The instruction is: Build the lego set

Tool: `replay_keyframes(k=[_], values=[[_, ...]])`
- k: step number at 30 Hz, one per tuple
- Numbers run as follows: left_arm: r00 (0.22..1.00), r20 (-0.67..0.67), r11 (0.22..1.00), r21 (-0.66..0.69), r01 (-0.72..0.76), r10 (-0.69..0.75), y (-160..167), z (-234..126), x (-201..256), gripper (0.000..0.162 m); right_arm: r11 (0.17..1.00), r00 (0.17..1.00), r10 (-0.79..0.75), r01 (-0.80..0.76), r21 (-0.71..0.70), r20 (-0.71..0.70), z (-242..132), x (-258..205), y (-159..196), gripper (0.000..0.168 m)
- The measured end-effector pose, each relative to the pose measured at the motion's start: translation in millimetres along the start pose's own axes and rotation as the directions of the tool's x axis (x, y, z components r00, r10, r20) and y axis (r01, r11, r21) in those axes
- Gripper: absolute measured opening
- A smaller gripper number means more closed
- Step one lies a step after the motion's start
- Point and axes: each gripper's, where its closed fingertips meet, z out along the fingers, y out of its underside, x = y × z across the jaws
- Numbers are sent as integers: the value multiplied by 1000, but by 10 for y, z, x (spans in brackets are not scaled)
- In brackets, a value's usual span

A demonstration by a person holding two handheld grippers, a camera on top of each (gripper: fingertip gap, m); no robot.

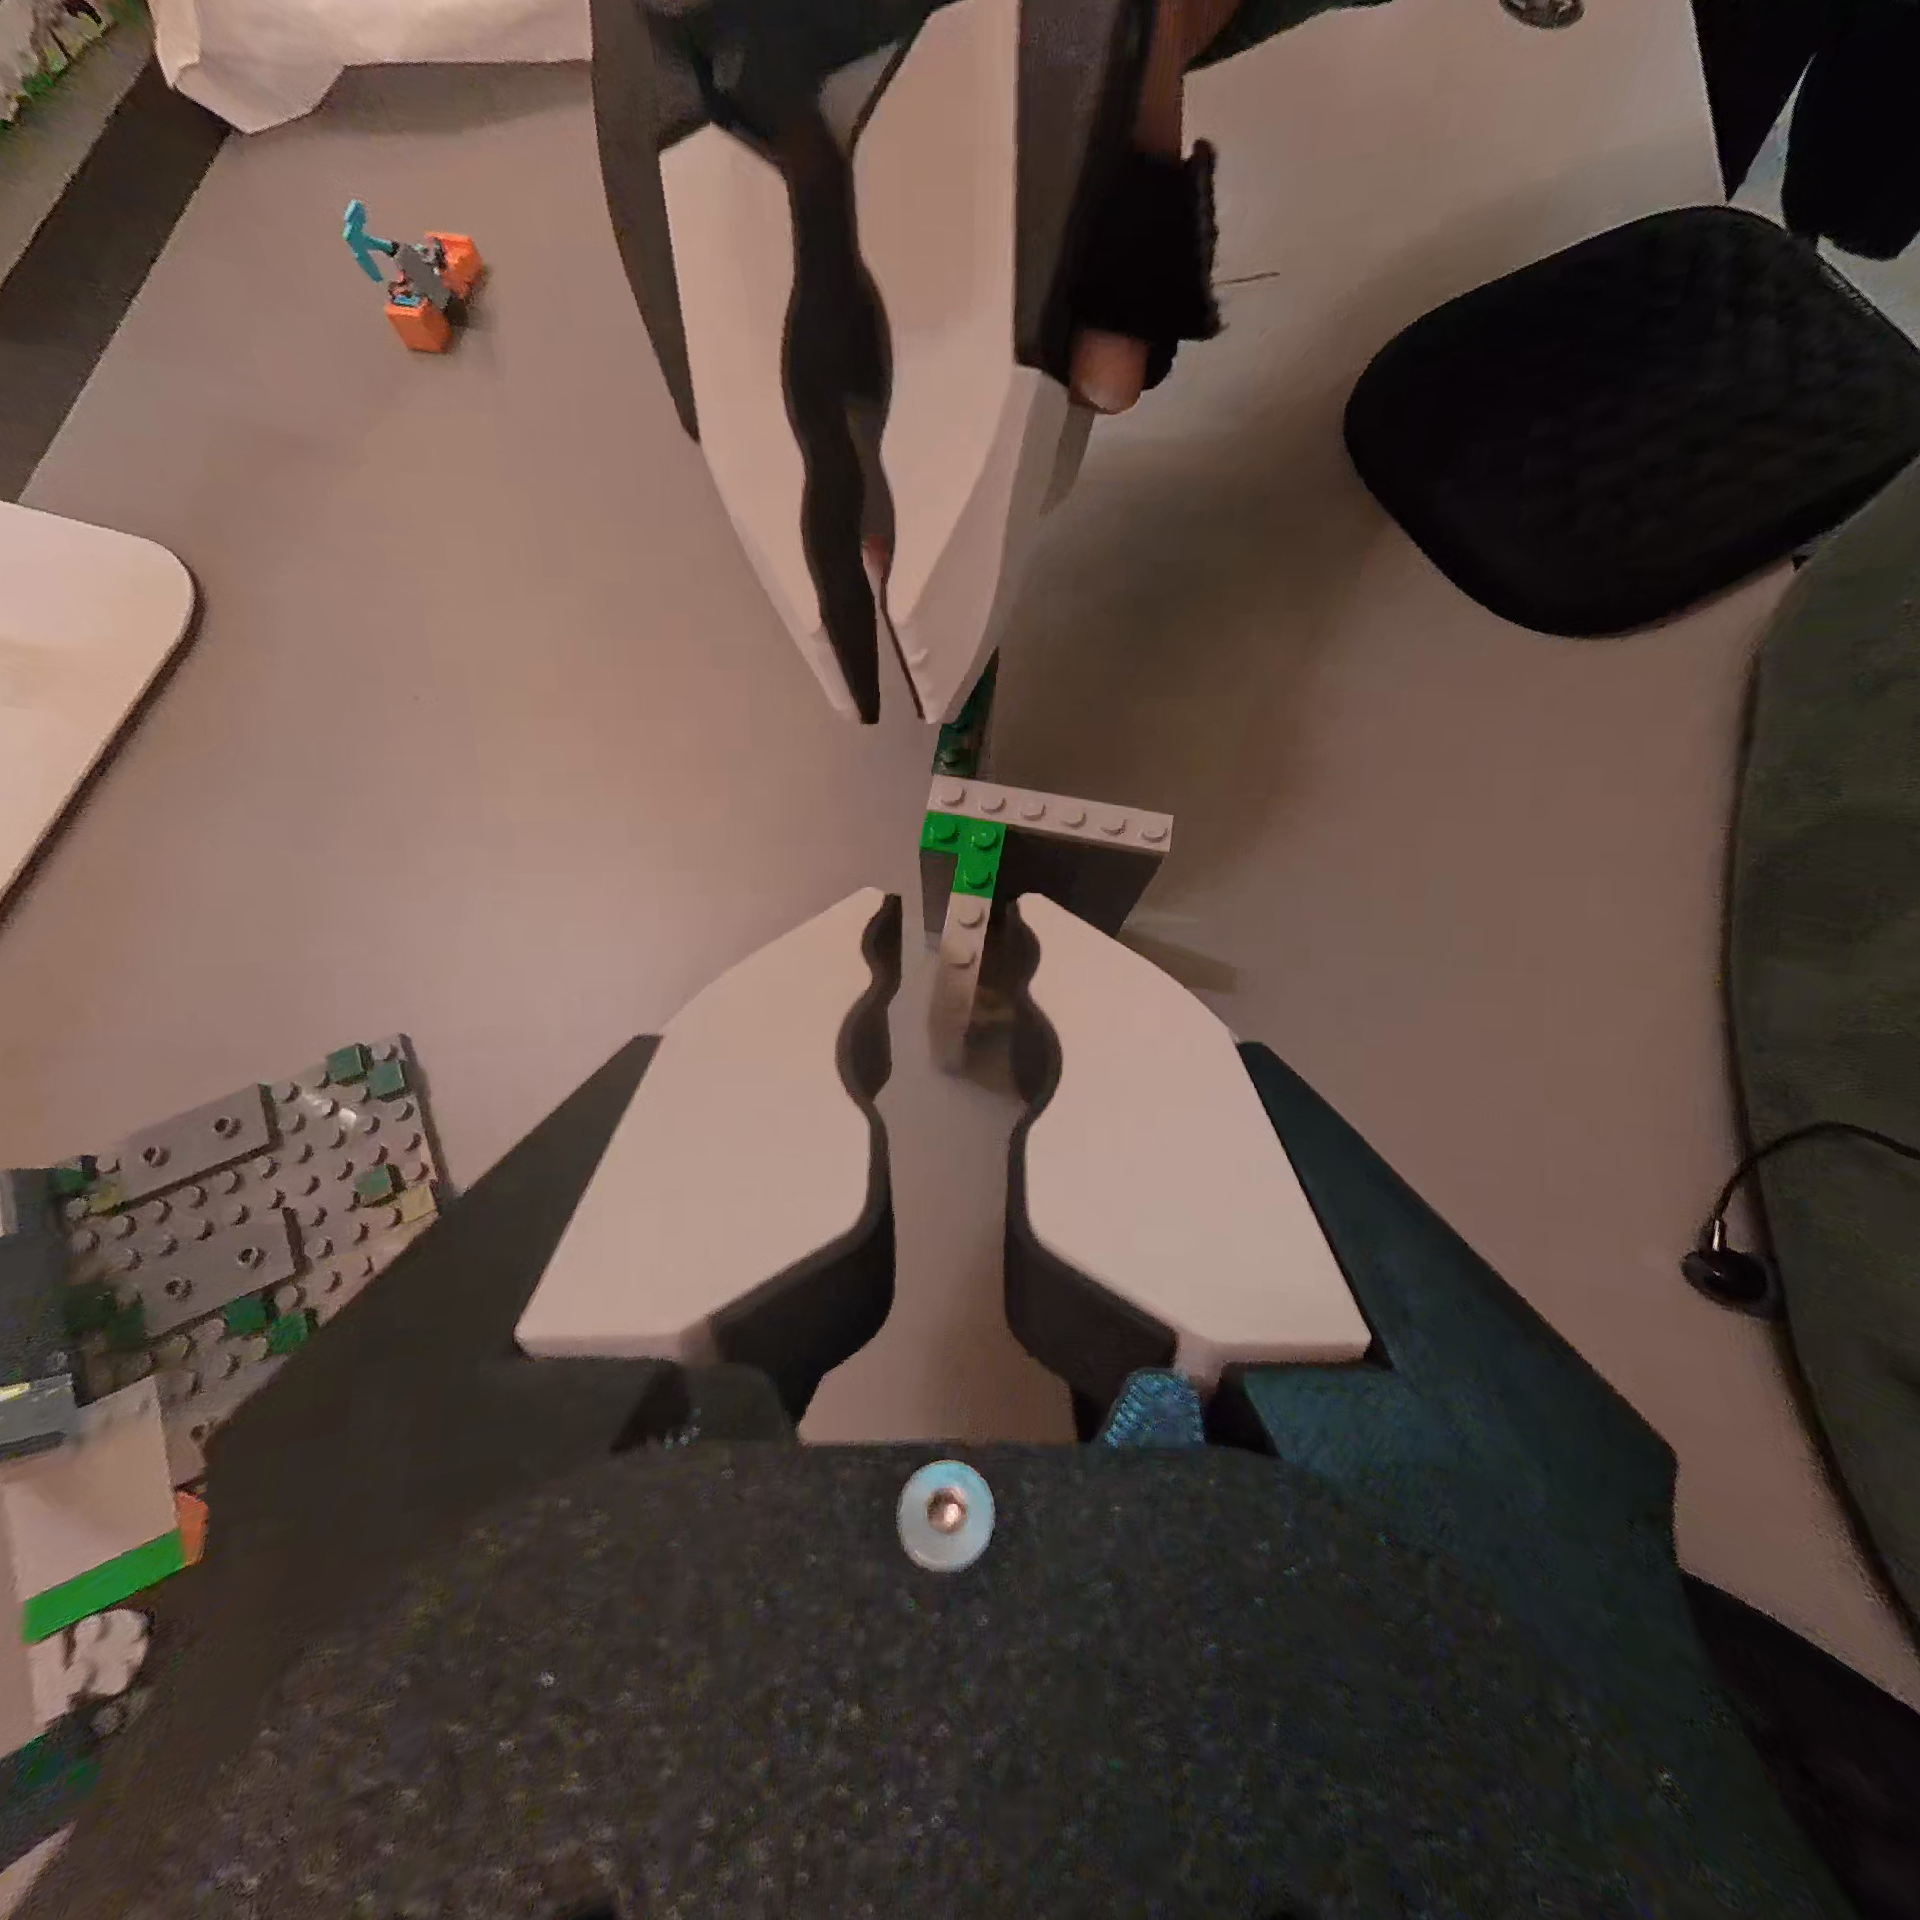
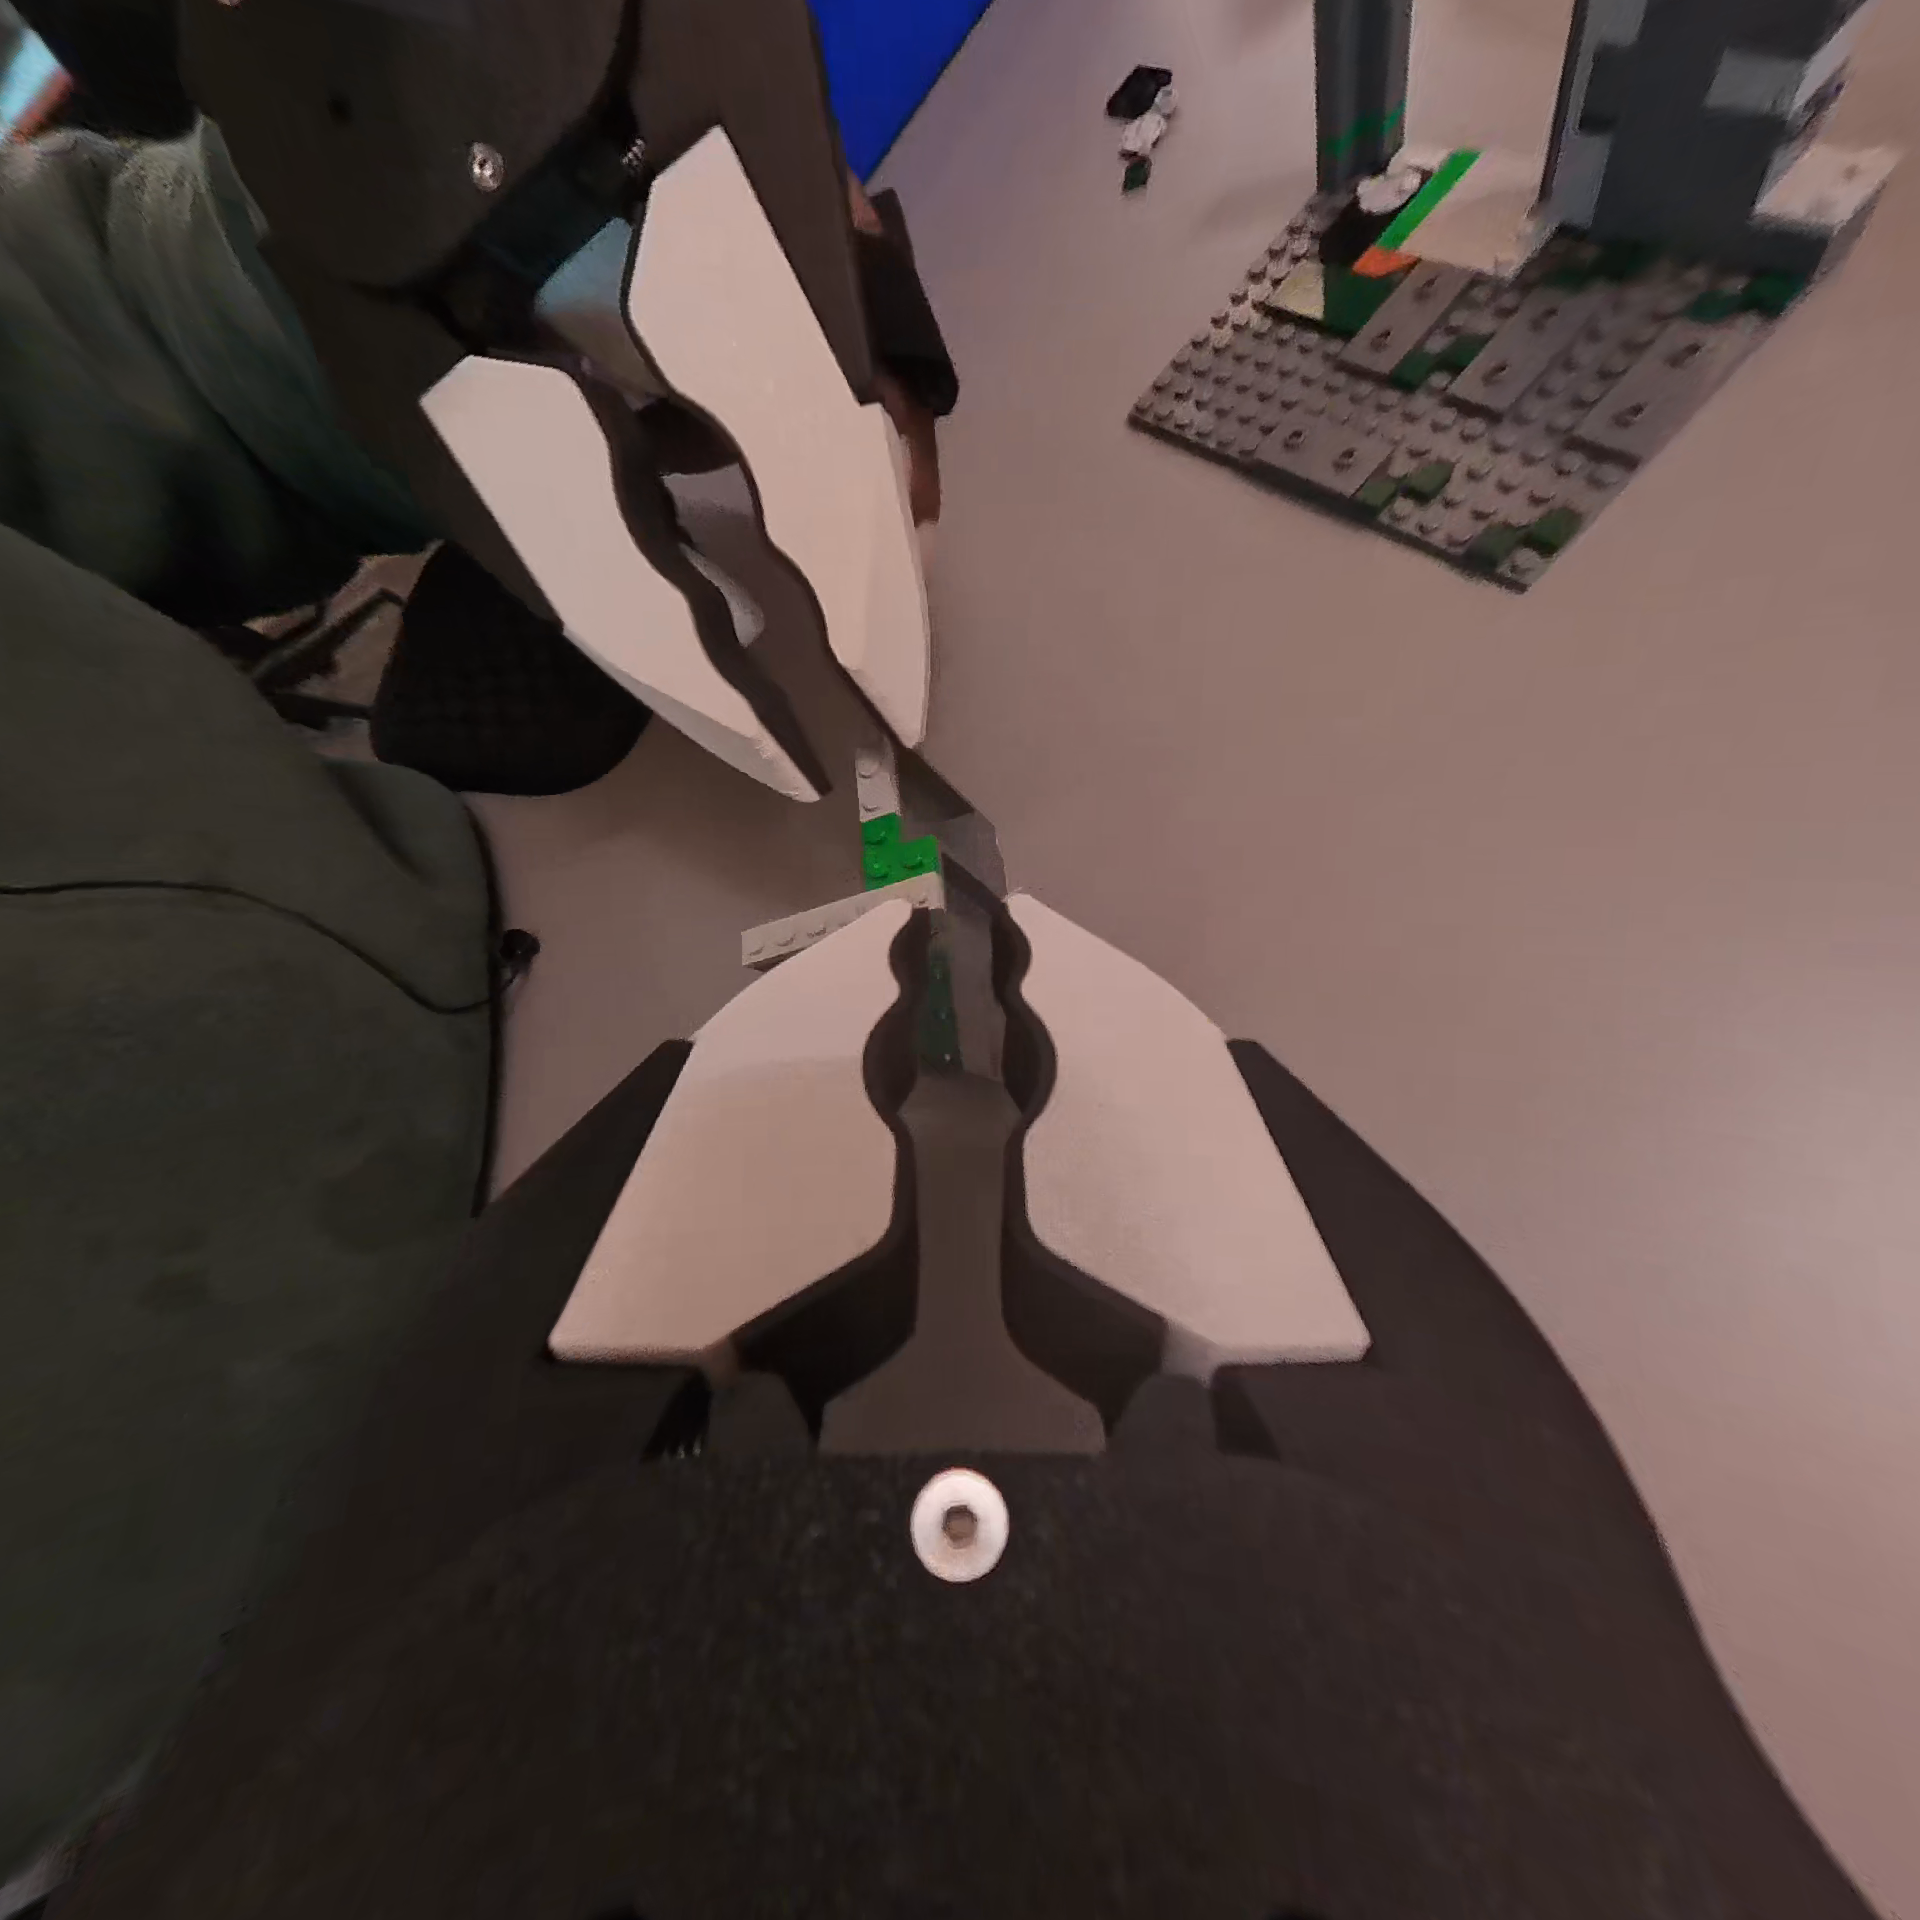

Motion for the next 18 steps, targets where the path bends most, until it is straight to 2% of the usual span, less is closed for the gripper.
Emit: replay_keyframes(k=[4, 10, 13, 15, 18], values=[[1000, 15, 1000, 23, -1, 0, 58, 34, -9, 20, 998, 995, 59, -58, -23, 76, 61, -23, 40, 11], [1000, -3, 1000, 25, 9, -9, 121, 93, -1, 14, 999, 998, 8, -6, -40, 56, 85, -31, 33, 3], [1000, 2, 1000, 18, 6, -6, 151, 119, -3, 12, 975, 997, -77, 71, -209, -22, 193, 63, 331, 1], [1000, 2, 1000, 15, 8, -8, 168, 125, 9, 12, 994, 999, -47, 46, -100, -8, 188, 19, 201, 0], [1000, 3, 1000, 20, 12, -12, 179, 105, 12, 12, 993, 991, -114, 115, 5, -71, -105, 44, -105, 0]])
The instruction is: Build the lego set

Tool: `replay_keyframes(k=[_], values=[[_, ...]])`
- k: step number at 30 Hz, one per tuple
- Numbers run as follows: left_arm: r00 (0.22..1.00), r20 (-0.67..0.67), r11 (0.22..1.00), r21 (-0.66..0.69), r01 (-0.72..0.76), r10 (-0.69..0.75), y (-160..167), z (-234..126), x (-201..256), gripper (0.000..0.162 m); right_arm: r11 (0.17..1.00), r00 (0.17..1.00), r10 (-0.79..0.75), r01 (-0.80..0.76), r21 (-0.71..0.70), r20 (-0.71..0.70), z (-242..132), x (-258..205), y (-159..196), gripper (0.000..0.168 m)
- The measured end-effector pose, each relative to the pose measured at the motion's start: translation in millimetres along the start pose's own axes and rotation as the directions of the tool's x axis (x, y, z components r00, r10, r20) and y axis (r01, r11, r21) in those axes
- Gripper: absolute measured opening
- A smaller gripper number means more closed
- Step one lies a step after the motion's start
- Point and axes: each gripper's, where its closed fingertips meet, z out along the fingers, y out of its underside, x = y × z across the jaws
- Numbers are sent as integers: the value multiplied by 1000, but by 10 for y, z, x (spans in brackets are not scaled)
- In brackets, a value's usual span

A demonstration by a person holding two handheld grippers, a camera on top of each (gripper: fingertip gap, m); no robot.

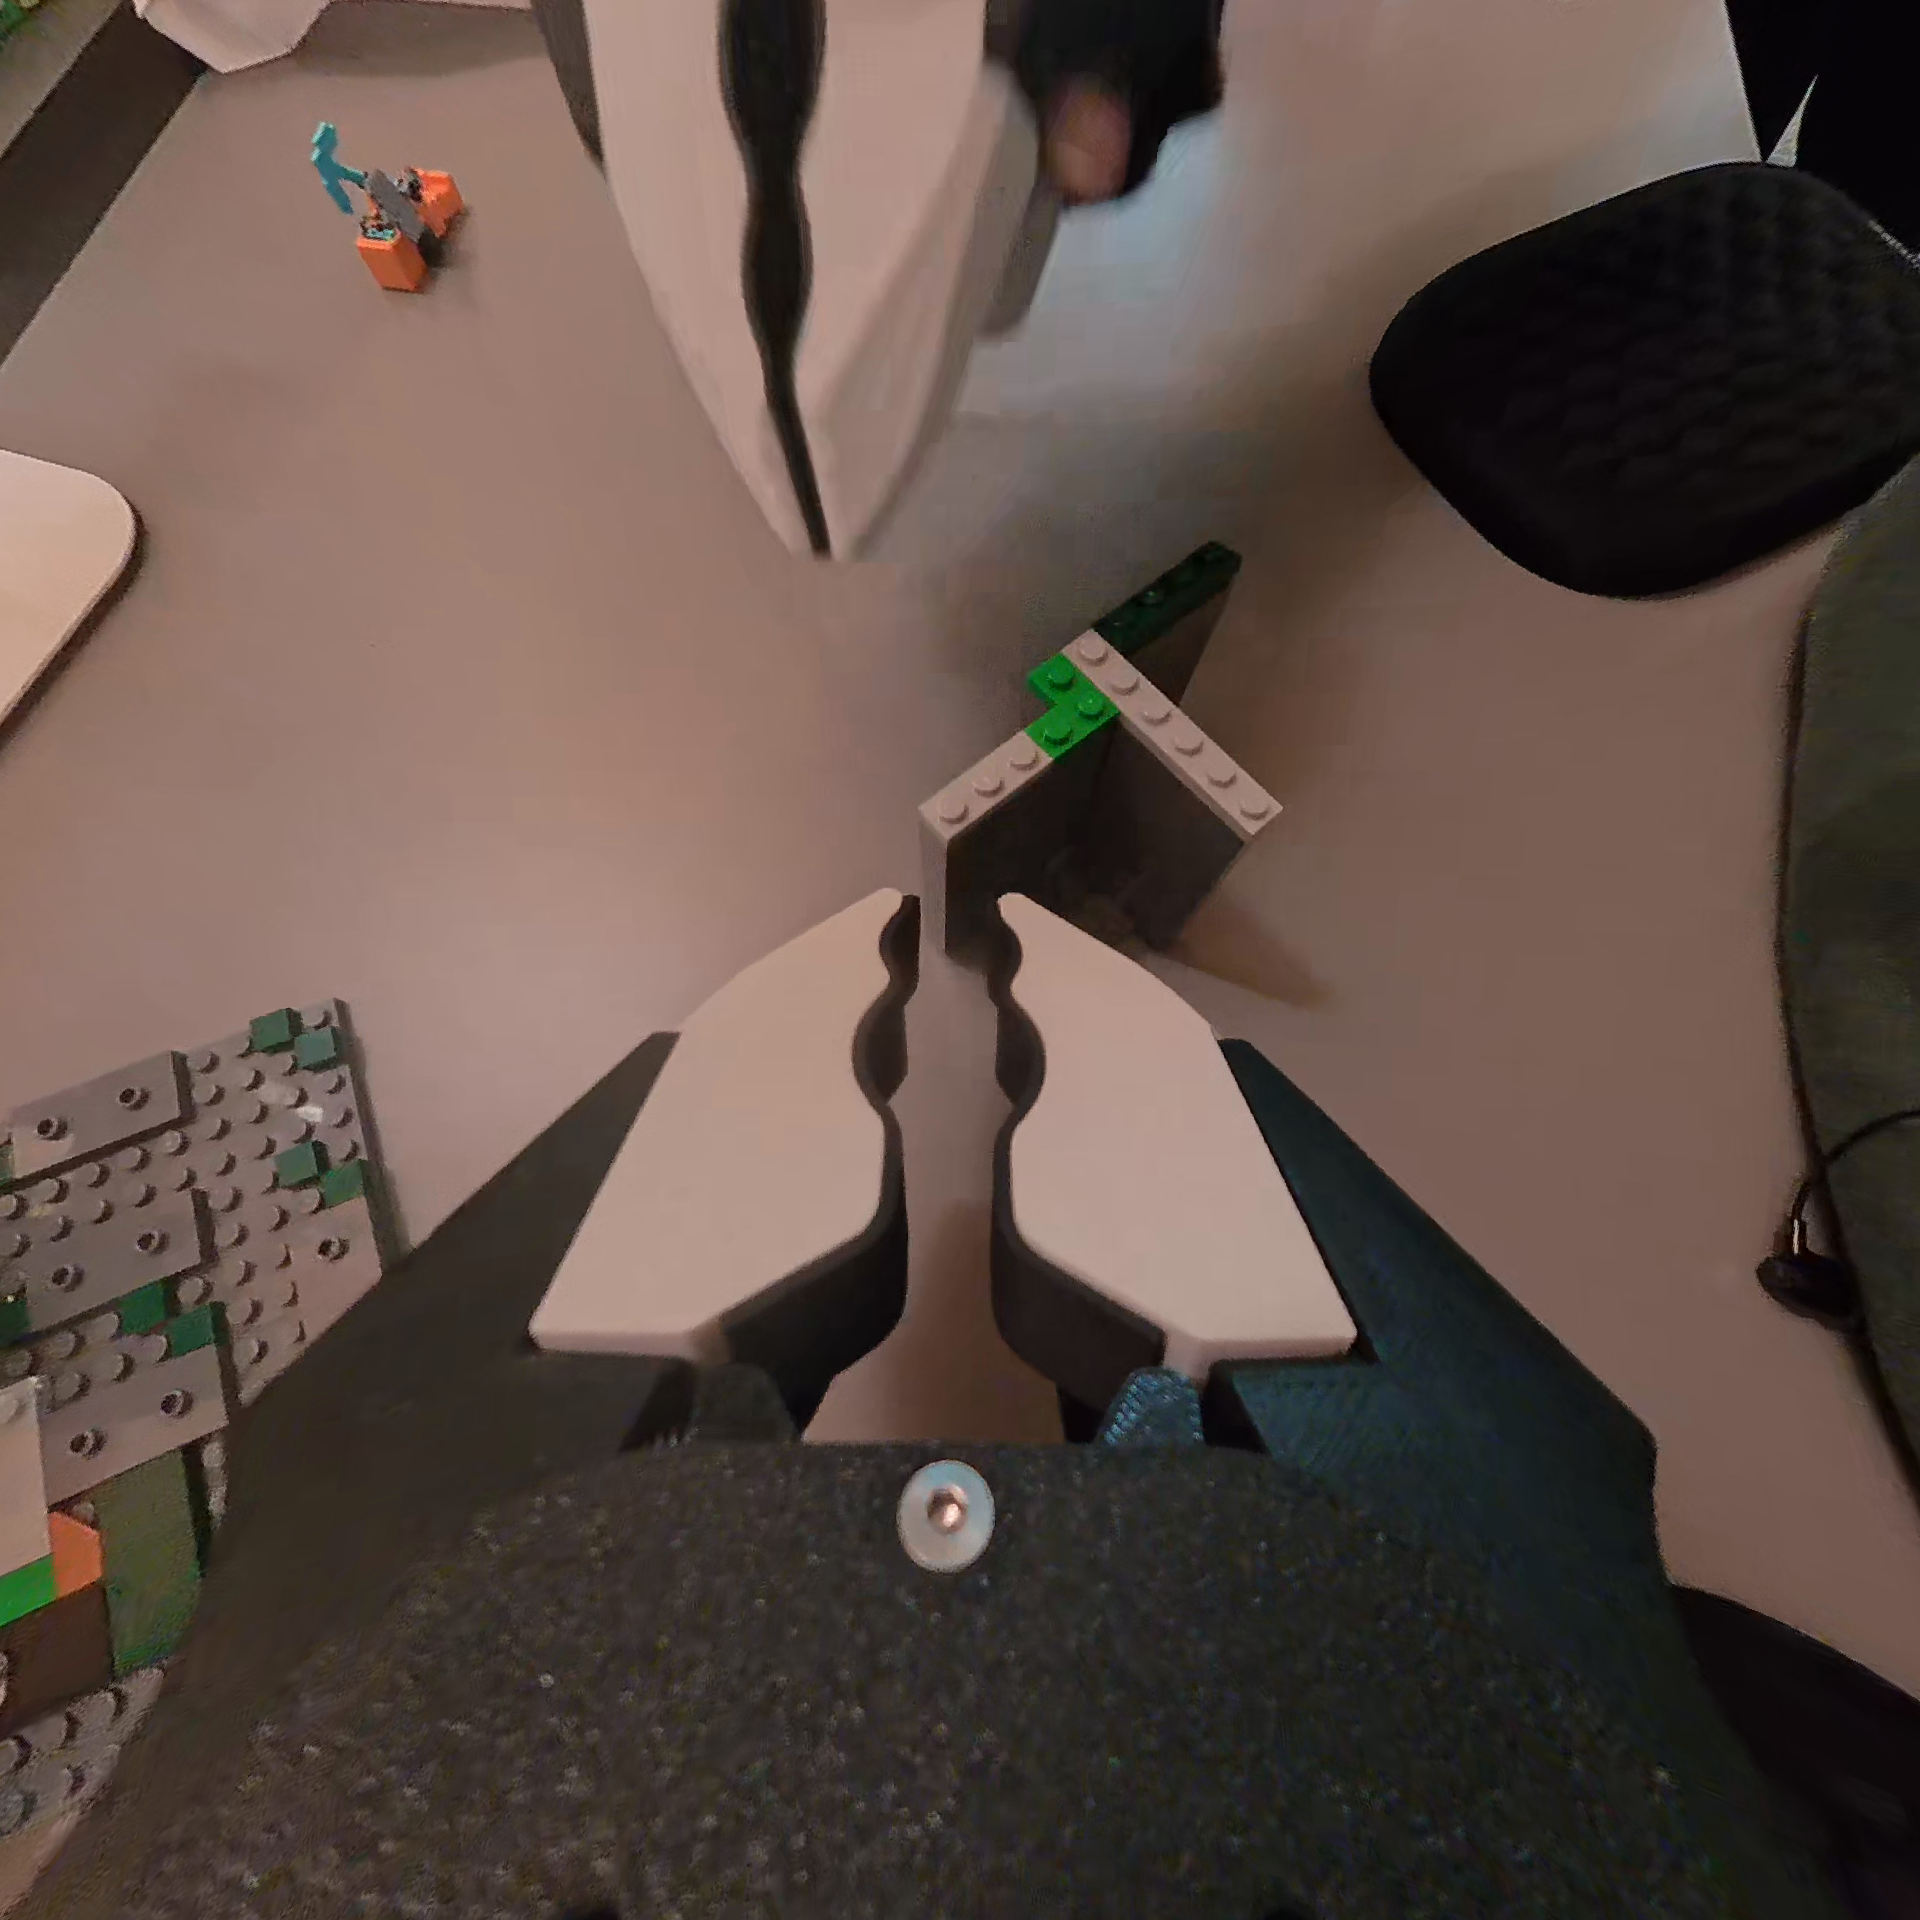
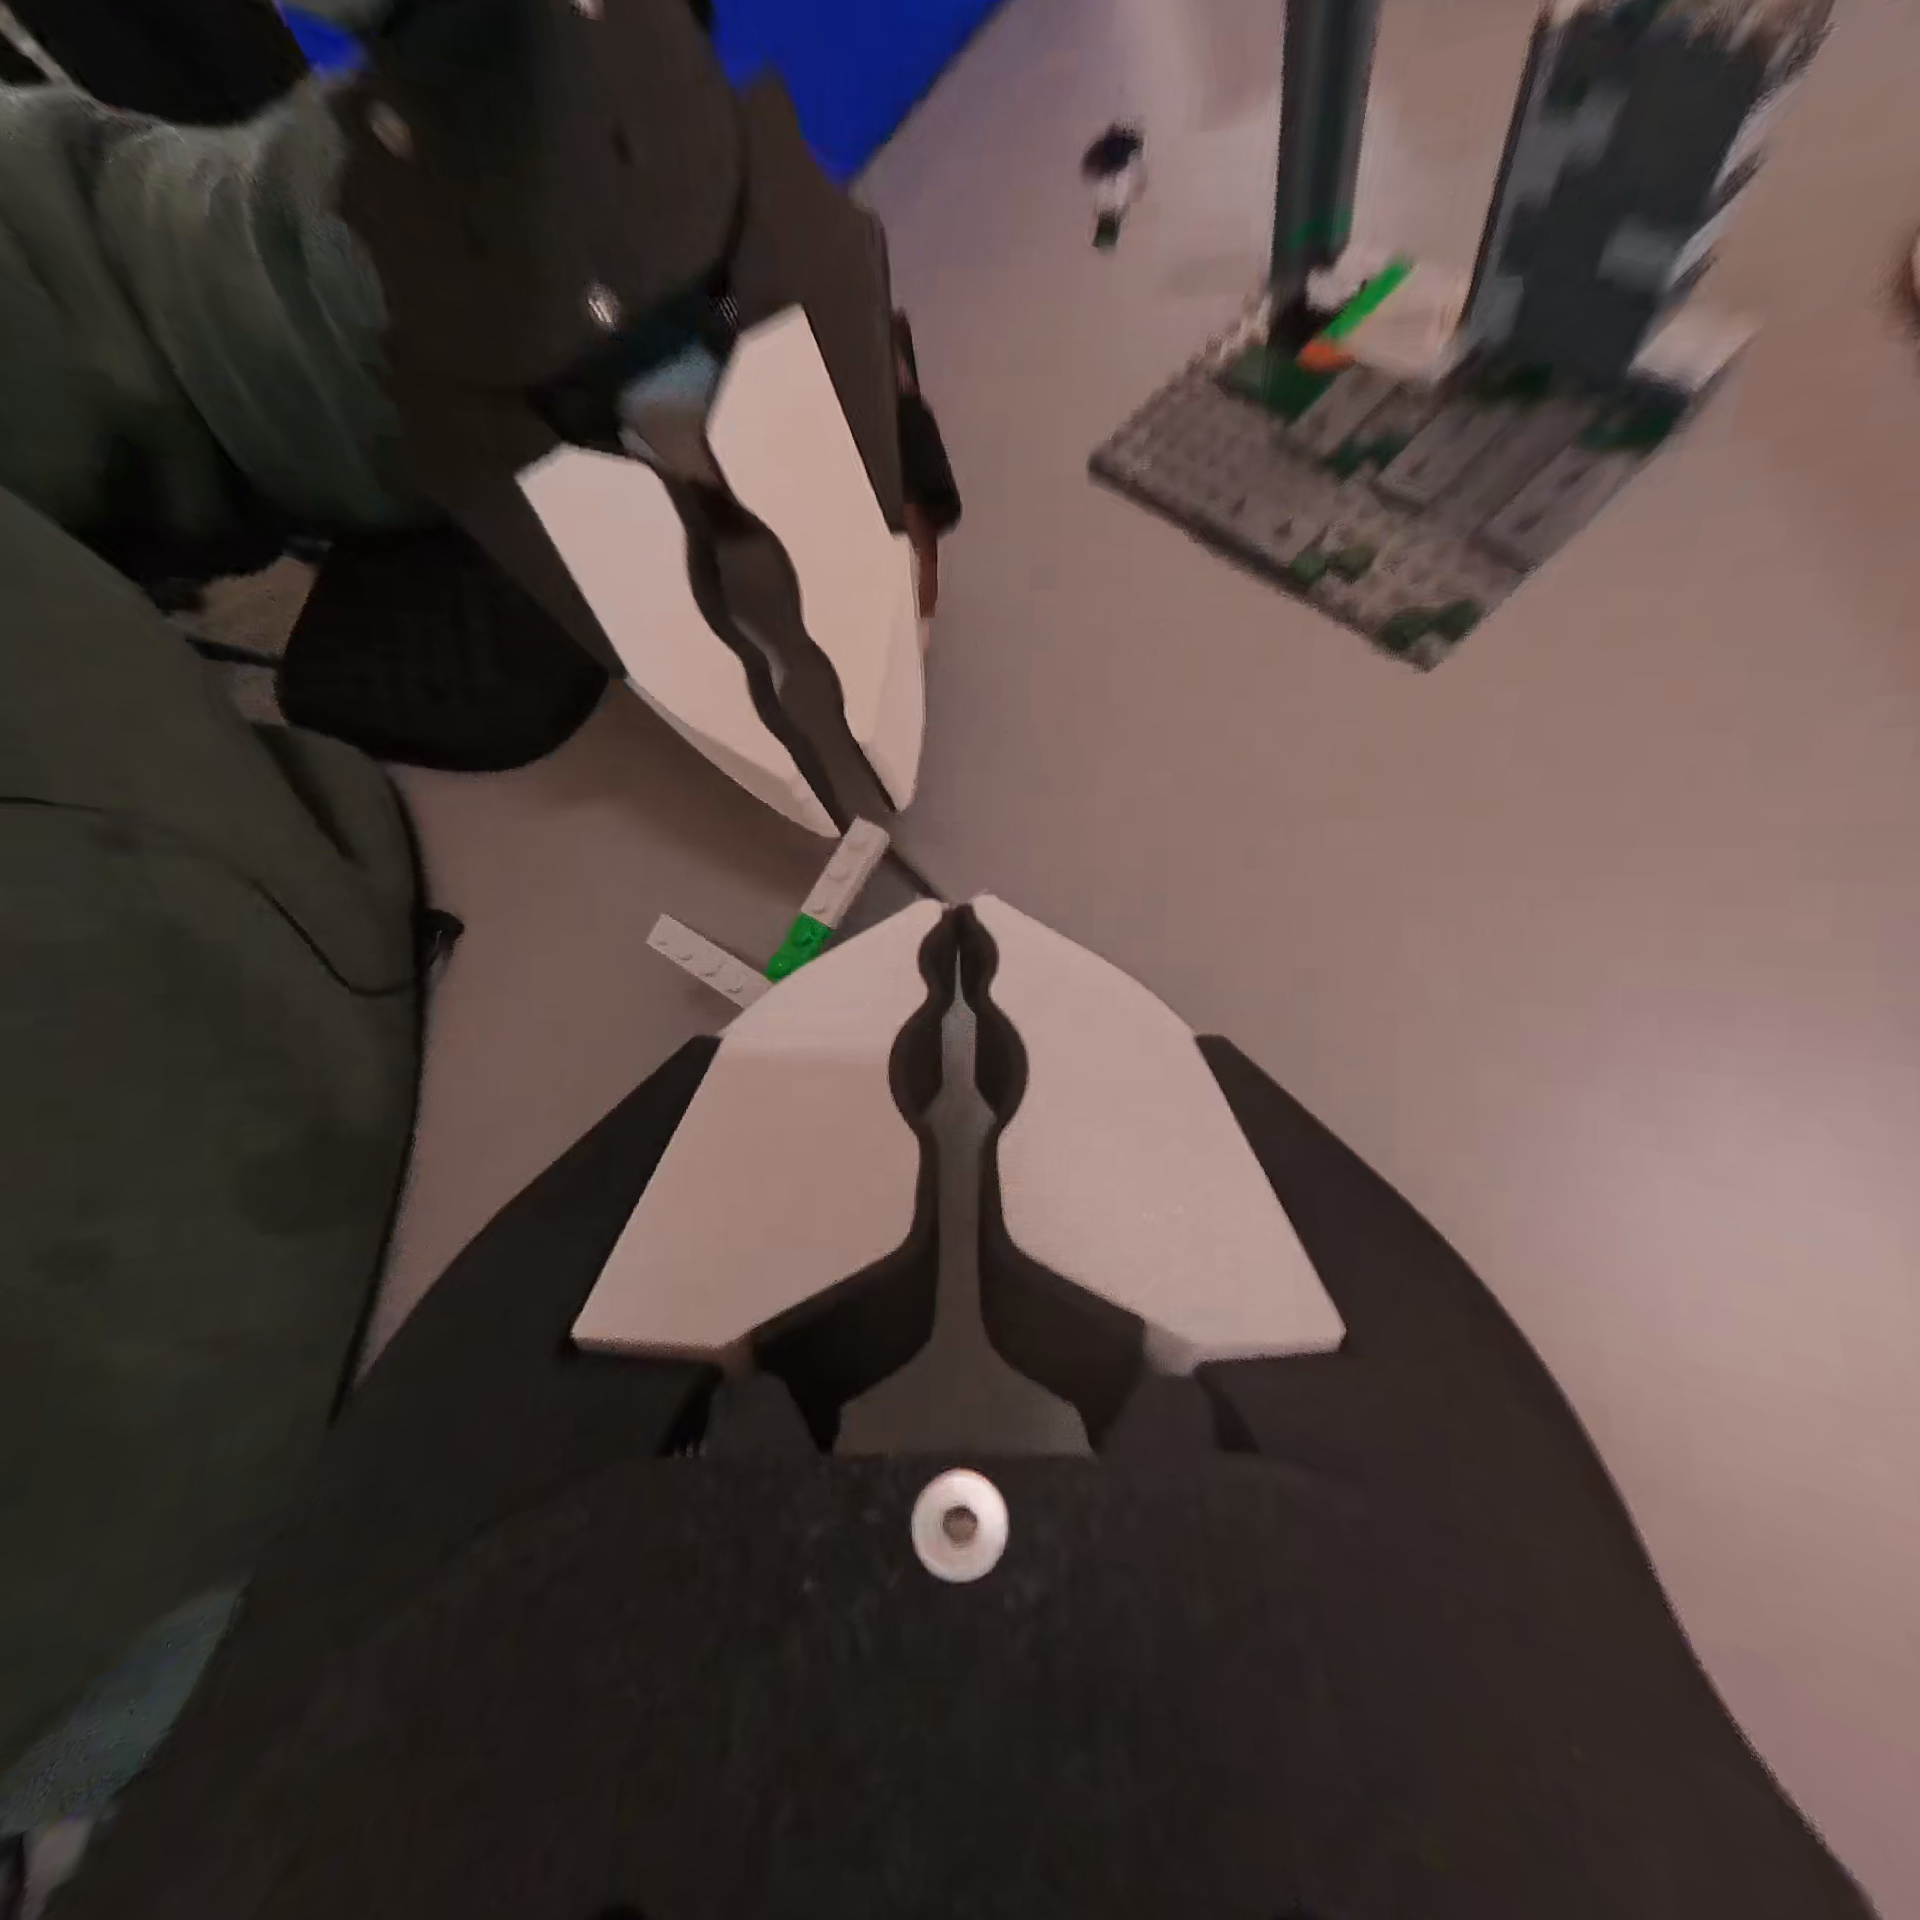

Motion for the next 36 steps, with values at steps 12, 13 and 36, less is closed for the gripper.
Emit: replay_keyframes(k=[12, 13, 36], values=[[971, -147, 980, 101, -173, 187, -90, 70, 89, 37, 962, 951, 266, -251, -108, 157, 10, -461, 345, 18], [967, -170, 978, 117, -173, 191, -95, 85, 86, 38, 954, 940, 294, -279, -105, 173, 13, -461, 347, 17], [915, -266, 944, 216, -250, 304, -64, 194, 316, 11, 864, 761, 504, -439, -246, 409, 64, -558, 542, 19]])
